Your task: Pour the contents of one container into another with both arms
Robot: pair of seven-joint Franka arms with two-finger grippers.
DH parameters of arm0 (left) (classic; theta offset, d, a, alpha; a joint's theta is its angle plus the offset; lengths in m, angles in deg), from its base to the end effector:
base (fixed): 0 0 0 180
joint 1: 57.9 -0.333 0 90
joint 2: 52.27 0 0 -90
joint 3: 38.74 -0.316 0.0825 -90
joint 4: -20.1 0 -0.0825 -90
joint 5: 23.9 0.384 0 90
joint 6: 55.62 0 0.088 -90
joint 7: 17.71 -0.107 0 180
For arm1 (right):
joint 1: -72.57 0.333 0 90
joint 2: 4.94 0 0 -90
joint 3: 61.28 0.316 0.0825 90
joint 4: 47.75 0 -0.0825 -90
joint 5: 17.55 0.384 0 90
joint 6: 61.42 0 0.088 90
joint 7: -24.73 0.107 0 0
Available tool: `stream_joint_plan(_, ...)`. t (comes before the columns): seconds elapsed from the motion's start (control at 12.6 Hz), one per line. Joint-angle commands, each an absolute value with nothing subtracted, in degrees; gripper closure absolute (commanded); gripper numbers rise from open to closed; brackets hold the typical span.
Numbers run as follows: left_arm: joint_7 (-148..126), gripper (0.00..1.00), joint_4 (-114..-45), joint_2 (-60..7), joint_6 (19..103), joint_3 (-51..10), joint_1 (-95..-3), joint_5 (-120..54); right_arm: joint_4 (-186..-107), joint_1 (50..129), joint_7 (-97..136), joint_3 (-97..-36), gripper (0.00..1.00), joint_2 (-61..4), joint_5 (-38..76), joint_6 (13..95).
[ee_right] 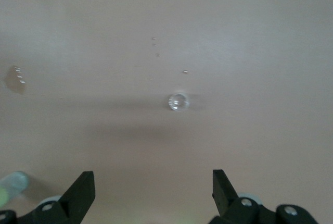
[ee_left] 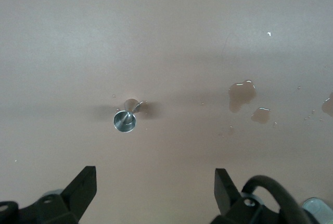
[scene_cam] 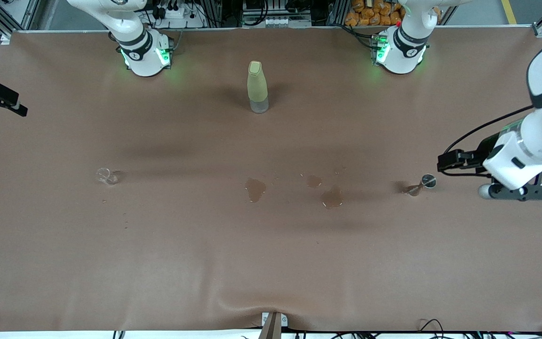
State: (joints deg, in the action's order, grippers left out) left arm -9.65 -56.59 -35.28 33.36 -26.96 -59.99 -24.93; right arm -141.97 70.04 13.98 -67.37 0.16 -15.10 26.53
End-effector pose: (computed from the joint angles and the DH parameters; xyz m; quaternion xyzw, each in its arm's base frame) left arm 0.6310 -0.0904 0.5584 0.9985 -0.0108 -0.0434 0.0327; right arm 0.5171 -0.0763 0.6346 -0.9994 -0.0194 0.0059 0.0275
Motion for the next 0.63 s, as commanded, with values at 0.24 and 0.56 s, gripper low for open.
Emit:
stream_joint_plan(0.24, 1.4, 0.0, -59.0, -37.3, 40.1, -27.4, -60.0, -21.5, -141.6, 70.6, 15.3, -67.0, 0.0, 0.4, -18.2, 28.5)
stream_joint_plan(0.56, -5.9, 0.0, -58.9, -36.9, 41.8, -27.6, -61.0, -21.3, -141.5, 70.6, 15.4, -67.0, 0.0, 0.0, -17.9, 28.9)
